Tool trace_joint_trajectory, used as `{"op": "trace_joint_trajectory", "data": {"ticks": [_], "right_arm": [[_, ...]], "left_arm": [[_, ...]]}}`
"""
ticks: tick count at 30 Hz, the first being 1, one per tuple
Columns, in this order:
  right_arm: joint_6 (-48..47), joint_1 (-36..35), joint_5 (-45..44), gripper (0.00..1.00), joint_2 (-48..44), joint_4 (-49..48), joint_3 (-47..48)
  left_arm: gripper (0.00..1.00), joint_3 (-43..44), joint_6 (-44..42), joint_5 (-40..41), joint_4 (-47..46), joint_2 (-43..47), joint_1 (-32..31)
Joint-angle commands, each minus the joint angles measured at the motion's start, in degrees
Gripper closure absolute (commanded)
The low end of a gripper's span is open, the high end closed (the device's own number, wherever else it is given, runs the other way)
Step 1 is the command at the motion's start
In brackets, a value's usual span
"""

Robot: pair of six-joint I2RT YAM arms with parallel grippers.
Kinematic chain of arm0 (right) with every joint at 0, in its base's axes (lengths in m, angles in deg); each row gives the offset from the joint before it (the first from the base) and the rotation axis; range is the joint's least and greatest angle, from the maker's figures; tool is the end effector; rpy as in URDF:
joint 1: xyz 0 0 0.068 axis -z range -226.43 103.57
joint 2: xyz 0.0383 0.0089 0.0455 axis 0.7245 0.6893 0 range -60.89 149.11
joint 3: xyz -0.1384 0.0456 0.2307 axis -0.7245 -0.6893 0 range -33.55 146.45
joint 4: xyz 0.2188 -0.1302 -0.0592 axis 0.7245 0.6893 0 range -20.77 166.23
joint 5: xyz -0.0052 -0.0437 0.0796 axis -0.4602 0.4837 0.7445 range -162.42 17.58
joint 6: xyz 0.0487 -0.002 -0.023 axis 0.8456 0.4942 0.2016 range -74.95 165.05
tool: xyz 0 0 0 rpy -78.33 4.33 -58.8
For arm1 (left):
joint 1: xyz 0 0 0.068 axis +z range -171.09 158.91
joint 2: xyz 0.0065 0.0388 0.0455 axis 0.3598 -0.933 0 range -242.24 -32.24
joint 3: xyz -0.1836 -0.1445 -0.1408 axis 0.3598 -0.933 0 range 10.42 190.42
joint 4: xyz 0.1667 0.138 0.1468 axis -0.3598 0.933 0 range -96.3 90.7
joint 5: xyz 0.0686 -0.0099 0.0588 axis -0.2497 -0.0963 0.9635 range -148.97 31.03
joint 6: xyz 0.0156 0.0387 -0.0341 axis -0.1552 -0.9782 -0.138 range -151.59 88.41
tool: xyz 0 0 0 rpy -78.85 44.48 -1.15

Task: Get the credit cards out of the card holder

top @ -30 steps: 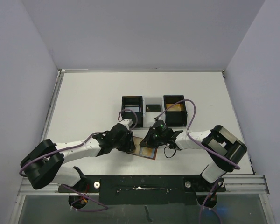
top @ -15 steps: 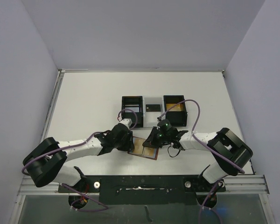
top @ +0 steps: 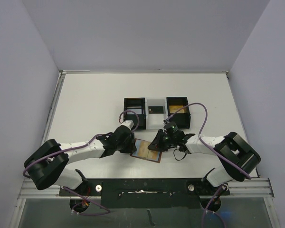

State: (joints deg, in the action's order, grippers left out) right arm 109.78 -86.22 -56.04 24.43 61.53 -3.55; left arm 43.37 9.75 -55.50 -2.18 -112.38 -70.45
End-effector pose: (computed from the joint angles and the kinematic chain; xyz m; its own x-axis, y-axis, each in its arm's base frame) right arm 0.1934 0.1741 0.1295 -0.9297 0.3548 -0.0993 0.1888 0.6904 0.6984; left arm 0.1670 -0.1912 0.1491 -0.8657 -0.0036 -0.5006 0.2145 0.9008 -0.3775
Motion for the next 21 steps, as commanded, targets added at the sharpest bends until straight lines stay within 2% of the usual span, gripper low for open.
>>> {"op": "trace_joint_trajectory", "data": {"ticks": [1, 4, 11, 16, 21], "right_arm": [[2.5, -0.6, -1.2, 0.89, 0.4, -3.8, -0.6], [3.2, -0.7, -2.8, 0.87, 0.5, -3.3, -0.8], [1.7, -0.6, -3.5, 0.93, -0.3, -2.2, -0.5], [-0.7, -0.5, -2.7, 0.94, -0.6, -0.1, 0.4], [-1.1, -0.5, -2.4, 0.94, -0.7, 0.3, 0.4]], "left_arm": [[0.7, 0.1, -0.2, 0.0, 3.1, 0.2, -0.1], [0.7, 1.0, -0.1, 1.4, 4.8, 1.8, -0.3], [0.61, 3.5, -0.8, 3.5, 6.6, 9.4, -0.5], [0.59, 4.5, -2.7, -3.4, 0.2, 11.1, -0.4], [0.62, 3.7, -1.6, -10.9, -7.4, 6.3, -0.3]]}}
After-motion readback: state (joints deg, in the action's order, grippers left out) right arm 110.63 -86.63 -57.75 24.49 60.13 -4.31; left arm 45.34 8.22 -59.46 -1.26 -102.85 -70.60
